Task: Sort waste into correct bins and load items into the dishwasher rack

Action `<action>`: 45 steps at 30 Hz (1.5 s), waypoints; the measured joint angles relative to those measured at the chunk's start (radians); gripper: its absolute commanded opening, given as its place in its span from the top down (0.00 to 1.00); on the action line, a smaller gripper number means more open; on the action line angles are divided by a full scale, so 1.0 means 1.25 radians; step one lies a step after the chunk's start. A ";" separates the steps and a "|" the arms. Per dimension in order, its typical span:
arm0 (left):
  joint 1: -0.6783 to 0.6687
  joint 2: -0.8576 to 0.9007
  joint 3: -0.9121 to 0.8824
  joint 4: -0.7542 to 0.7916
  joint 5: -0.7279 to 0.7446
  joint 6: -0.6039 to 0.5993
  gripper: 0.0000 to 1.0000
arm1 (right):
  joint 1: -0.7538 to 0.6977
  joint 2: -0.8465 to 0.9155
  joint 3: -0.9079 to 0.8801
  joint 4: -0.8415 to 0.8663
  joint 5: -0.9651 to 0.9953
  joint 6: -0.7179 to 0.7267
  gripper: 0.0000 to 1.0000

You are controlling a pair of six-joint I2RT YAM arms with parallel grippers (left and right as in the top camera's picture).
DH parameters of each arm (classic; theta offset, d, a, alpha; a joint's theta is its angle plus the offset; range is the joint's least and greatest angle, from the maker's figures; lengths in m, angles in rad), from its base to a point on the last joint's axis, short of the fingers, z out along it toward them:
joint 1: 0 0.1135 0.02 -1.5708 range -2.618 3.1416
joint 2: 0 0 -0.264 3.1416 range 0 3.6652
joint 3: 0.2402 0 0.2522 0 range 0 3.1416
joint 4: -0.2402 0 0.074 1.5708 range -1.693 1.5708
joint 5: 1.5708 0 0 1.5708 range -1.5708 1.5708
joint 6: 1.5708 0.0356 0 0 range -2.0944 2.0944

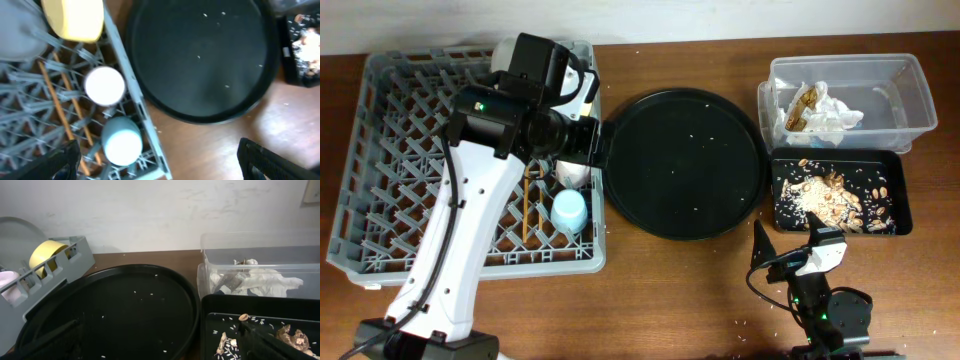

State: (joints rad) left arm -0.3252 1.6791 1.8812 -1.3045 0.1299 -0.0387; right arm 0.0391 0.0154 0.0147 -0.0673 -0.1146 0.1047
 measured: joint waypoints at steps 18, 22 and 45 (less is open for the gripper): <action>0.102 -0.688 -0.855 0.617 -0.027 0.142 0.00 | 0.001 -0.004 0.000 0.000 0.000 -0.001 0.01; 0.119 -0.913 -1.080 0.767 -0.027 0.145 0.00 | 0.001 -0.004 0.000 0.000 0.000 0.000 0.02; 0.251 -1.334 -1.493 0.985 -0.034 0.226 0.00 | 0.001 -0.004 0.000 0.000 0.000 -0.002 0.02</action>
State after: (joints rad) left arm -0.0109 0.0120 0.0147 -0.0738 0.0872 0.2432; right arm 0.0402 0.0109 0.0147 -0.0669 -0.1150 0.1017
